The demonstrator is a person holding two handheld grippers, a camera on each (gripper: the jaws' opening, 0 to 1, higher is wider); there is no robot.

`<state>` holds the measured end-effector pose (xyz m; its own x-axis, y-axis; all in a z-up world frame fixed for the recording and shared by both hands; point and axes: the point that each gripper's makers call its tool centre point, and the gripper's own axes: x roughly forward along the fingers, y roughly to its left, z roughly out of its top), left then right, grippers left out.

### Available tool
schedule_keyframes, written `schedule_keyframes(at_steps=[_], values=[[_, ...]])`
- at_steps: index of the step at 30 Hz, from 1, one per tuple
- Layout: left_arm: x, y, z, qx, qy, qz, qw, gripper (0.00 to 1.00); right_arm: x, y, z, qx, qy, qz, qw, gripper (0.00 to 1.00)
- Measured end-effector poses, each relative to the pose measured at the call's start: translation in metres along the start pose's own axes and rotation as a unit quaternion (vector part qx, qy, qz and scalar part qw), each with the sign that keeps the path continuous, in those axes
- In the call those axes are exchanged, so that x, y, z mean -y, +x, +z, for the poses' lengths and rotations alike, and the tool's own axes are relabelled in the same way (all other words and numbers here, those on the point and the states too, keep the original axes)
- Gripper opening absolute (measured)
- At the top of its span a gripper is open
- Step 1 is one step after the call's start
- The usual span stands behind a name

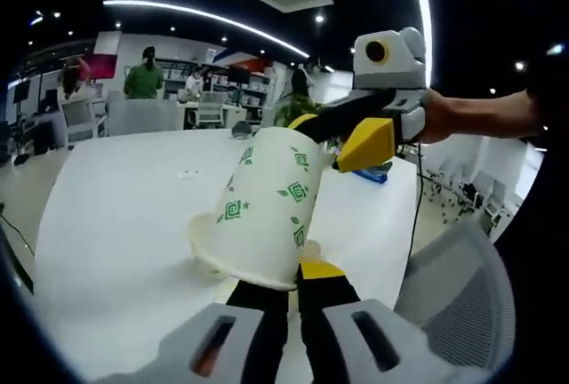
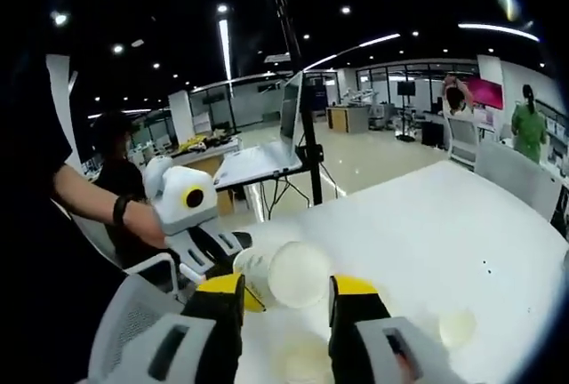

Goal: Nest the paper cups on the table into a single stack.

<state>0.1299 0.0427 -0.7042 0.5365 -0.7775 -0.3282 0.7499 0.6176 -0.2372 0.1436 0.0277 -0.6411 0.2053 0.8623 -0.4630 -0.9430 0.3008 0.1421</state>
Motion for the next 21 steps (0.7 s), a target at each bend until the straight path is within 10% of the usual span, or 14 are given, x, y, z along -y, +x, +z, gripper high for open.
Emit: schedule_keyframes(at_steps=[21], values=[[-0.008, -0.004, -0.017, -0.073, 0.054, 0.004, 0.9959, 0.0, 0.002, -0.016, -0.033, -0.01, 0.017, -0.039, 0.9991, 0.35]])
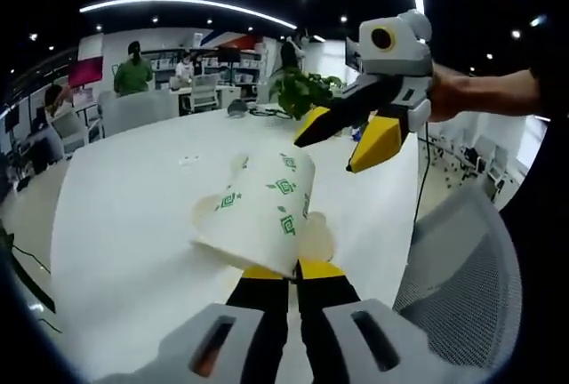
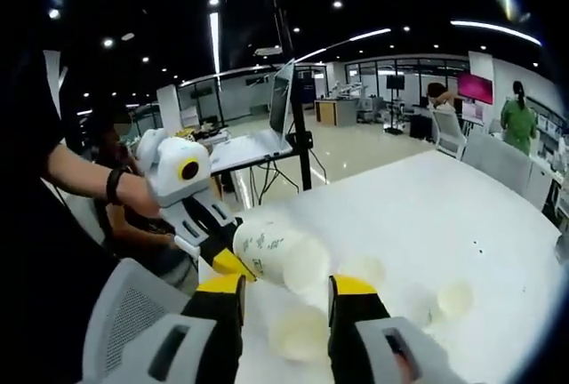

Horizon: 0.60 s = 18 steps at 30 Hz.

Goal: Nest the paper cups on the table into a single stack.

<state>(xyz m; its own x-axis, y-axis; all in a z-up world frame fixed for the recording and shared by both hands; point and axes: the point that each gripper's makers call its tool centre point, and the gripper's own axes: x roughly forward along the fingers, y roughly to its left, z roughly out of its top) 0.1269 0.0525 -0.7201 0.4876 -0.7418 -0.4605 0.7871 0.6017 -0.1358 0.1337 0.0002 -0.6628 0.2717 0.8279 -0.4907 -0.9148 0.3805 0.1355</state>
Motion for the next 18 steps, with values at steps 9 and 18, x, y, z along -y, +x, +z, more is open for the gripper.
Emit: schedule_keyframes(at_steps=[9, 18], values=[[0.01, 0.007, 0.003, -0.018, 0.021, -0.01, 0.9996, 0.0, 0.005, -0.012, -0.011, 0.007, 0.016, -0.017, 0.9997, 0.35], [0.012, 0.012, -0.001, -0.067, 0.062, -0.016, 0.9957, 0.0, 0.003, -0.019, -0.029, 0.0, 0.027, -0.028, 0.9992, 0.35]])
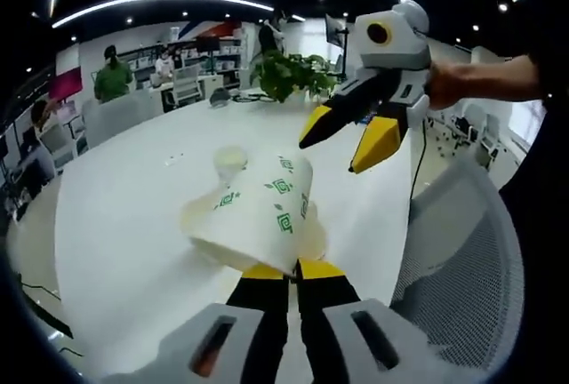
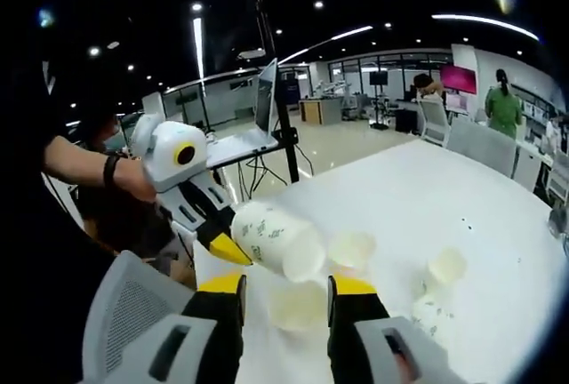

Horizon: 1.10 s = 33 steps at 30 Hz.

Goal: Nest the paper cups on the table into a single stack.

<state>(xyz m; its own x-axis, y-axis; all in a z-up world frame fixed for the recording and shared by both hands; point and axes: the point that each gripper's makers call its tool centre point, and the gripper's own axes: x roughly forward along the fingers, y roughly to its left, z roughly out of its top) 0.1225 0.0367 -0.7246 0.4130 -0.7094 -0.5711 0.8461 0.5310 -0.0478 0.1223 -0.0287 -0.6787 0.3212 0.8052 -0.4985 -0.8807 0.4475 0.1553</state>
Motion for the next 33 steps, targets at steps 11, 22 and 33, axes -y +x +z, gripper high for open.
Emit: schedule_keyframes(at_steps=[11, 22, 33], values=[[0.003, 0.004, -0.01, -0.094, 0.094, -0.01, 0.991, 0.0, 0.0, 0.0, -0.018, -0.001, 0.02, -0.003, 0.9998, 0.35], [-0.003, 0.003, -0.011, -0.171, 0.192, -0.023, 0.9662, 0.0, 0.0, 0.003, -0.03, -0.02, 0.007, -0.006, 0.9998, 0.35], [-0.014, 0.004, -0.01, -0.24, 0.319, -0.022, 0.9166, 0.0, -0.003, 0.008, -0.034, -0.023, 0.009, -0.007, 0.9997, 0.35]])
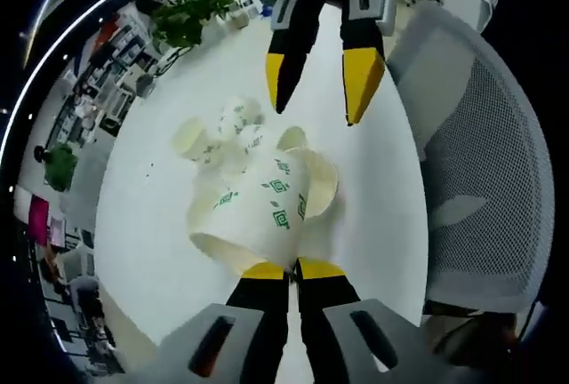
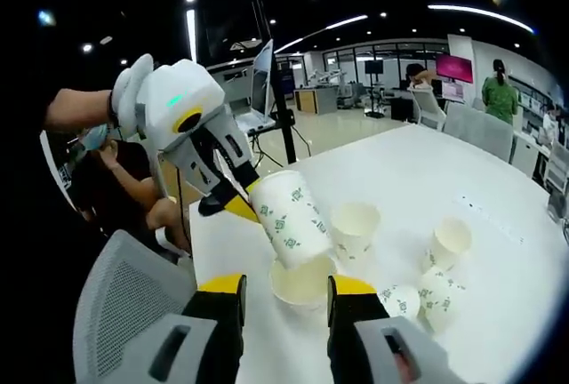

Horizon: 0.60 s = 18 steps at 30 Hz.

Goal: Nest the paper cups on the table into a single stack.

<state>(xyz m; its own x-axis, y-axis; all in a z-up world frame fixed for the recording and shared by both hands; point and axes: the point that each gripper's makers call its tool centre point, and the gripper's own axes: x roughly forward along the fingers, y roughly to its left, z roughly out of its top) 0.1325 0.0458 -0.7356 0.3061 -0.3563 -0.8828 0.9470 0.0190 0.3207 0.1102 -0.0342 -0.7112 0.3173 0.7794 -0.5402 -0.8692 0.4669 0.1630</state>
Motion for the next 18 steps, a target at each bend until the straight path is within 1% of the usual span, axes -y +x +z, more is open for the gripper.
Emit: schedule_keyframes(at_steps=[2, 4, 6, 10, 13, 18], values=[[-0.0004, 0.0019, 0.0003, -0.006, 0.014, -0.002, 0.9999, 0.0, -0.001, 0.0009, -0.0015, -0.002, 0.002, 0.0, 1.0, 0.35], [-0.0015, 0.0037, -0.0016, -0.023, 0.046, -0.002, 0.9987, 0.0, 0.0001, 0.0021, -0.0039, -0.003, 0.005, 0.001, 1.0, 0.35], [-0.0007, 0.0055, -0.0006, -0.028, 0.058, -0.005, 0.9979, 0.0, 0.0012, 0.0031, -0.0054, -0.004, 0.007, 0.001, 1.0, 0.35], [0.0, 0.007, 0.0029, -0.035, 0.076, -0.008, 0.9964, 0.0, 0.0003, 0.004, -0.007, -0.006, 0.011, 0.003, 0.9999, 0.35], [0.0009, 0.0088, 0.0031, -0.043, 0.088, -0.01, 0.9952, 0.0, -0.0041, 0.0039, -0.0076, -0.008, 0.011, 0.004, 0.9999, 0.35], [0.0017, 0.0089, 0.0048, -0.045, 0.094, -0.011, 0.9945, 0.0, -0.0004, 0.0044, -0.0107, -0.01, 0.012, 0.005, 0.9999, 0.35]])
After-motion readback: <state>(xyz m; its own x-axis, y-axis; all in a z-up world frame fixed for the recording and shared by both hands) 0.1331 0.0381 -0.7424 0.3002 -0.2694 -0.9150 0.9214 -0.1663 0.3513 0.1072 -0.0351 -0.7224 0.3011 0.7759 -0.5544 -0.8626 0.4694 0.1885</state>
